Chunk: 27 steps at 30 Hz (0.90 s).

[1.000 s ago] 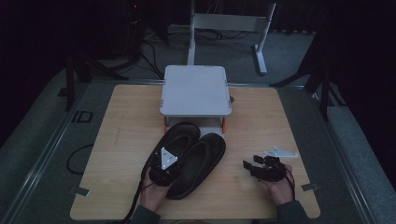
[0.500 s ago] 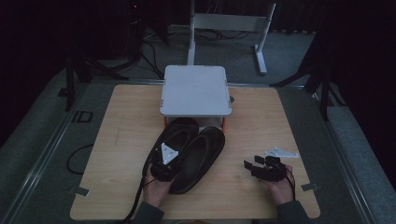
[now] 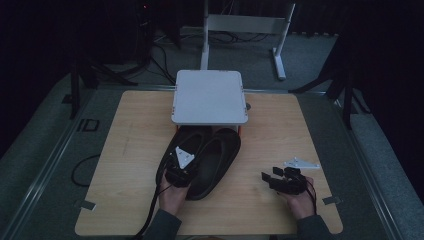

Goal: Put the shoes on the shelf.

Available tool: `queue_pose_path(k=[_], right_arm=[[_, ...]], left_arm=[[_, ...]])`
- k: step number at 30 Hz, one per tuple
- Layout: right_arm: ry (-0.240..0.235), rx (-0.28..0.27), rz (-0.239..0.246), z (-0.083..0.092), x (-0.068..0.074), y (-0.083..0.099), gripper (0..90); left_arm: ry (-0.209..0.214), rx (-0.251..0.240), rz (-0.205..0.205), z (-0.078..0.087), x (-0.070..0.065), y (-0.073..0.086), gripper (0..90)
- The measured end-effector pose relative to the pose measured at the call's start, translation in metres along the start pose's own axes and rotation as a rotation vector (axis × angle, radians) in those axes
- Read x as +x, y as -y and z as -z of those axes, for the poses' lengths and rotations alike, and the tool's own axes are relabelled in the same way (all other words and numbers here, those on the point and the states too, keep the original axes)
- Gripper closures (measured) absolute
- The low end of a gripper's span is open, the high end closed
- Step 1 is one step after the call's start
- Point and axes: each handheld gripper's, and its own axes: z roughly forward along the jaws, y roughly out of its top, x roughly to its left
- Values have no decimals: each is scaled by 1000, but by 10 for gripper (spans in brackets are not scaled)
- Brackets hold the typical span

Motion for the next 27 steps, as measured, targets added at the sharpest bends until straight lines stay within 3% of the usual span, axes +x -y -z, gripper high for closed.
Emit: queue_pose_path(k=[11, 20, 27], right_arm=[[-1, 2, -2, 0, 0, 0, 414], [-2, -2, -4, 1, -2, 0, 414], [-2, -2, -7, 1, -3, 0, 414]], left_arm=[[-43, -17, 44, -13, -1, -15, 761], [-112, -33, 68, -25, -9, -28, 761], [-141, -37, 84, -36, -14, -32, 761]])
